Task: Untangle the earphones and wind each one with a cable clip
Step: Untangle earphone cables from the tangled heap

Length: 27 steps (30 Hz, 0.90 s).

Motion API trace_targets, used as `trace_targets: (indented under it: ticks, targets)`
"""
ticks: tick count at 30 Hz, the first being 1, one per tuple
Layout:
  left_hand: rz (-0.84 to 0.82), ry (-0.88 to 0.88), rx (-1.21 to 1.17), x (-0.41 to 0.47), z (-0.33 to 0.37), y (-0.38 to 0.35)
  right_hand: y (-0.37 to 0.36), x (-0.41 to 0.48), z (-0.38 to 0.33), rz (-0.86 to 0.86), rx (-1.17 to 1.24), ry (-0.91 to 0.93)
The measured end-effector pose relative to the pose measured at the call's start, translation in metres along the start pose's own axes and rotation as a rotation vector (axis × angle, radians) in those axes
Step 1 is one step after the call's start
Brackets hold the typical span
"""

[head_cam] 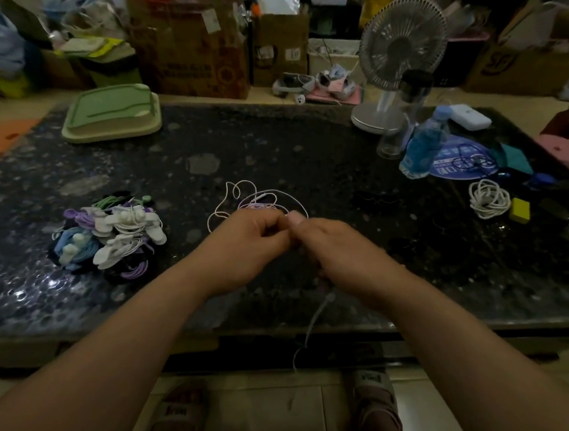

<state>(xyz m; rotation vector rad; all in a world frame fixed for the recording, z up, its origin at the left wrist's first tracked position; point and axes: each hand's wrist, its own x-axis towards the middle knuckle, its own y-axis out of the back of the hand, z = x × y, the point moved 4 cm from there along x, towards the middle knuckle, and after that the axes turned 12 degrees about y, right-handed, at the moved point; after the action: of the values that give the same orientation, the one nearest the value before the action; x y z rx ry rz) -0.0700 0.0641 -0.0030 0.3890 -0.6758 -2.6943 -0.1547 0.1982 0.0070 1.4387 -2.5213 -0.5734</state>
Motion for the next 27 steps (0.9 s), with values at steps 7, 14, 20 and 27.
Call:
trace_targets:
  ticks: [7, 14, 20, 27]
  targets:
    - [-0.043, 0.124, -0.198, -0.010, -0.005, 0.023, 0.054, -0.001, 0.015, 0.439, 0.463, -0.164]
    - [-0.036, 0.064, -0.085, -0.010, 0.000, 0.016, 0.039, -0.011, 0.011, 0.161, -0.074, -0.039]
    - [-0.064, 0.043, -0.017, -0.005, 0.001, 0.004, -0.013, -0.010, 0.006, -0.092, 0.039, 0.057]
    - [0.011, 0.133, -0.175, -0.007, -0.009, 0.032, 0.026, -0.005, 0.021, 0.170, 0.090, -0.089]
